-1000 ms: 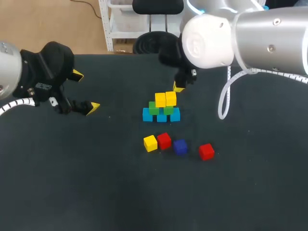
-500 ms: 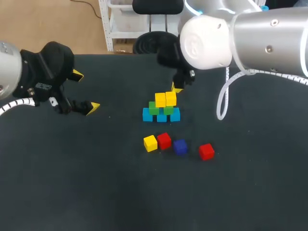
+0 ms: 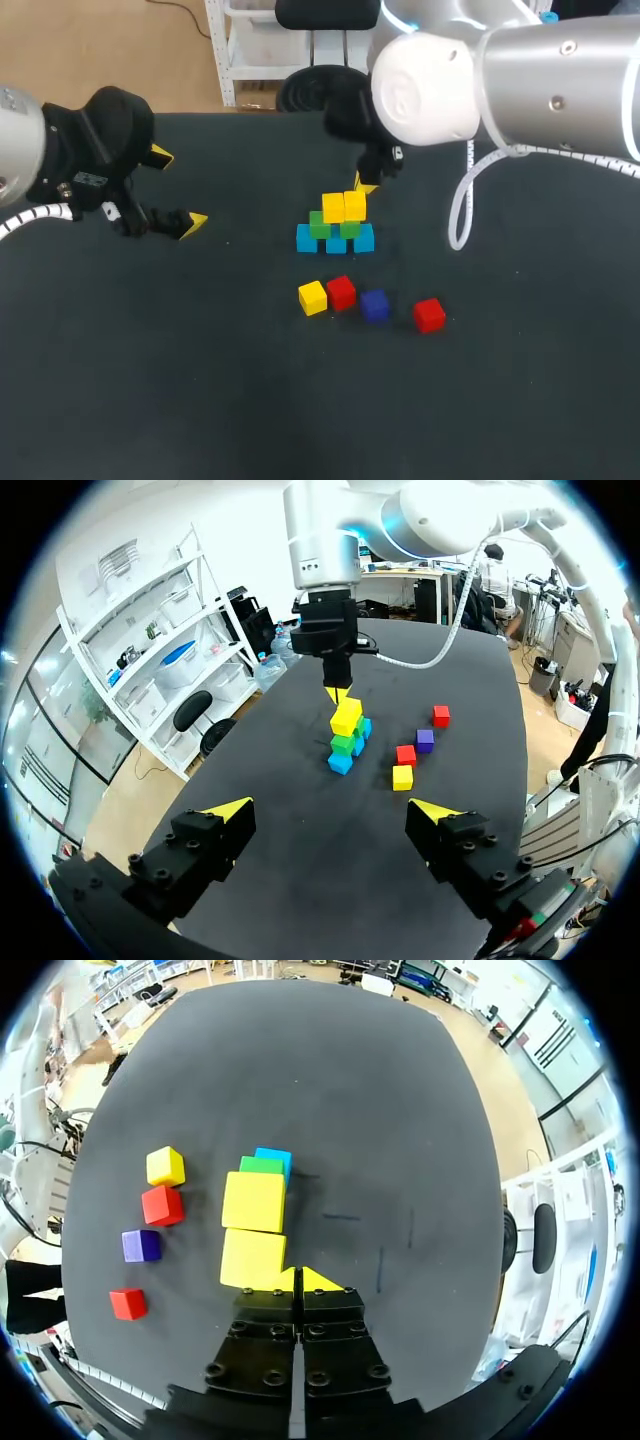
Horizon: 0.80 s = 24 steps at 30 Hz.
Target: Place the blue cubes, place green cubes on the blue cubes, place the yellow cubes on the green cubes, then place the red cubes on the yellow cubes, and place purple cube on the red cubes.
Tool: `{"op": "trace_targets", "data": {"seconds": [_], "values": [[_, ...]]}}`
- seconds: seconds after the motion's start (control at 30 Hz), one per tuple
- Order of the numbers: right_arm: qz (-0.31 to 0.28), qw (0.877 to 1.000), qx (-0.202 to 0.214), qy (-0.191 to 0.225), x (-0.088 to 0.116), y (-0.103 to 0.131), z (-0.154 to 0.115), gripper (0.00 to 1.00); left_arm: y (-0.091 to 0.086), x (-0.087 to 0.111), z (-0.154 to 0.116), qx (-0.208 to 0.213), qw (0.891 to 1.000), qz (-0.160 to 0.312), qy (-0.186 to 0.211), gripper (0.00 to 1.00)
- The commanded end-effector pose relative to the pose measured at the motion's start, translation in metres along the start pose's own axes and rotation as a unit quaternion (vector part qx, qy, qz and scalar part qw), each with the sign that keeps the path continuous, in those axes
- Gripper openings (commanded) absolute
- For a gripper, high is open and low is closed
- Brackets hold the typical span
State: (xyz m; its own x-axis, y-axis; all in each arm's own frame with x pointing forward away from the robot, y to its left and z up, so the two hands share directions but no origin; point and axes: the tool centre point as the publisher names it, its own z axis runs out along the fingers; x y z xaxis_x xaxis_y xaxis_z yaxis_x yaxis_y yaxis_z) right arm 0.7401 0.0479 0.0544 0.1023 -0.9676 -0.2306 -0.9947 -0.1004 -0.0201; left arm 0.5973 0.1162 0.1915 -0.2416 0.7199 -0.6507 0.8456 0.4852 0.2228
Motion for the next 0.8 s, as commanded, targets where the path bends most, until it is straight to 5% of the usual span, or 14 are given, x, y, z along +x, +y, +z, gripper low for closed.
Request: {"op": "trace_targets", "data": {"seconds": [0.03,0.8], "values": [[-0.001,1.000,0.000,0.000,-0.0002,0.0000,0.0005,0.00,0.0009,0.0011,0.0001,0.001,1.000,0.001,-0.002,1.00],[0.001,1.000,-0.001,-0.001,0.0021,-0.0024,0.0009,0.00,0.0009,0.0011,0.0001,0.001,1.000,0.001,-0.002,1.00]]}}
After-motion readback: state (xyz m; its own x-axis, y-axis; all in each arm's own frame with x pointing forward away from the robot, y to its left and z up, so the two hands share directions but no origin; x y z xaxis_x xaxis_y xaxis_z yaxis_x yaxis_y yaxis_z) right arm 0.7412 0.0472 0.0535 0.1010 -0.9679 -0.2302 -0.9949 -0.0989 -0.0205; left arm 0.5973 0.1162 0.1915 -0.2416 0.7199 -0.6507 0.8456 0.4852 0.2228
